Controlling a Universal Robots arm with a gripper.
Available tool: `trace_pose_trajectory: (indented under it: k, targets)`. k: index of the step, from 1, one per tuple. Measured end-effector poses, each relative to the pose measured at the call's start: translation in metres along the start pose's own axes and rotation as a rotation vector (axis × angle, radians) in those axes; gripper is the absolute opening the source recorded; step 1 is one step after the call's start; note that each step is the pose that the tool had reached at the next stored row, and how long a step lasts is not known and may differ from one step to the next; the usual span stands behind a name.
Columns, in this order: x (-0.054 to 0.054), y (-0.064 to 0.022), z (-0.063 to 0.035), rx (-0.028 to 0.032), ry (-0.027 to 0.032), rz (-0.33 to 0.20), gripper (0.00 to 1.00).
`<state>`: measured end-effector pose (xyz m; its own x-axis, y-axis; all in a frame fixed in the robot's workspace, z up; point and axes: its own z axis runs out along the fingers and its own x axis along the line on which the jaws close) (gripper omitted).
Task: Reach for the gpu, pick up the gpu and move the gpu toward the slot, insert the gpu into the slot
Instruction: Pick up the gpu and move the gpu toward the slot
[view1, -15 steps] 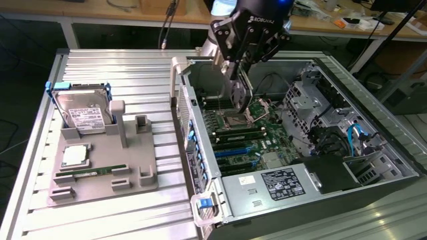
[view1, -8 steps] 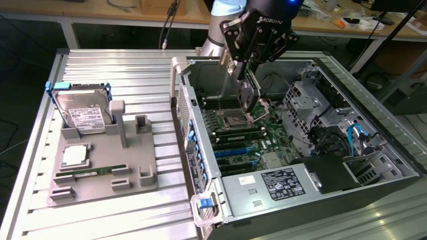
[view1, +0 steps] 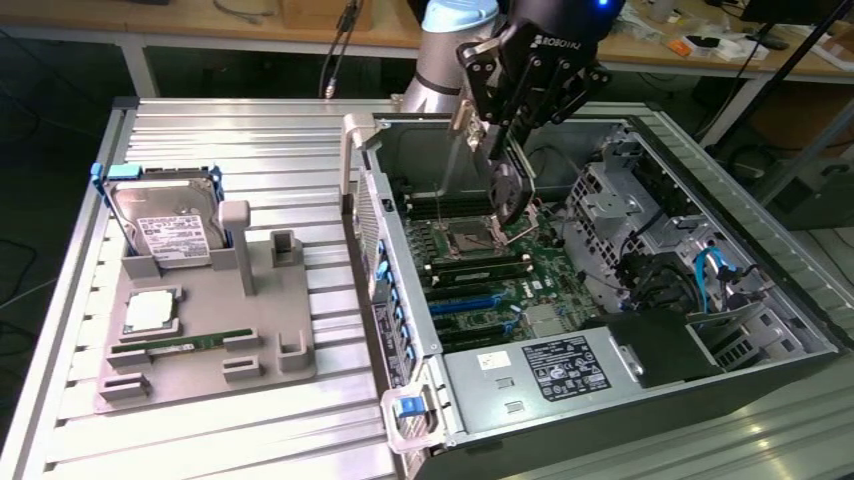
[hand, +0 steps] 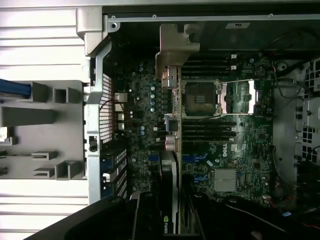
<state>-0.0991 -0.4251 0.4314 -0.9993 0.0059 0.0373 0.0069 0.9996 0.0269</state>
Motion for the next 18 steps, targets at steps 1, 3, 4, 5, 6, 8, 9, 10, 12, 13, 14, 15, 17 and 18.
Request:
trace_pose_trajectory:
  k: [1, 3, 4, 5, 6, 8, 9, 10, 12, 13, 14, 15, 17, 18]
  targets:
    - [-0.003, 0.0000, 0.0000, 0.0002, 0.0000, 0.000, 0.27]
    - [-0.009, 0.0001, 0.0000, 0.0007, 0.0000, 0.000, 0.27]
    - [-0.011, 0.0001, 0.0000, 0.0008, 0.0000, 0.000, 0.27]
    - [-0.014, 0.0001, 0.0001, 0.0010, 0.0000, 0.000, 0.27]
    - [-0.016, 0.0001, 0.0002, 0.0011, -0.0001, 0.000, 0.27]
    - [-0.022, 0.0001, 0.0003, 0.0016, 0.0000, -0.001, 0.27]
    - [-0.025, 0.0002, 0.0003, 0.0018, 0.0000, -0.001, 0.27]
    - [-0.029, 0.0002, 0.0004, 0.0020, -0.0001, -0.001, 0.27]
    - [-0.035, 0.0002, 0.0004, 0.0027, 0.0000, -0.002, 0.27]
    - [-0.038, 0.0002, 0.0005, 0.0029, 0.0000, -0.002, 0.27]
    - [-0.041, 0.0002, 0.0006, 0.0032, 0.0000, -0.002, 0.27]
    - [-0.045, 0.0002, 0.0006, 0.0038, 0.0001, -0.002, 0.27]
    - [-0.050, 0.0003, 0.0008, 0.0043, 0.0000, -0.003, 0.27]
    - [-0.052, 0.0002, 0.0007, 0.0045, 0.0000, -0.003, 0.27]
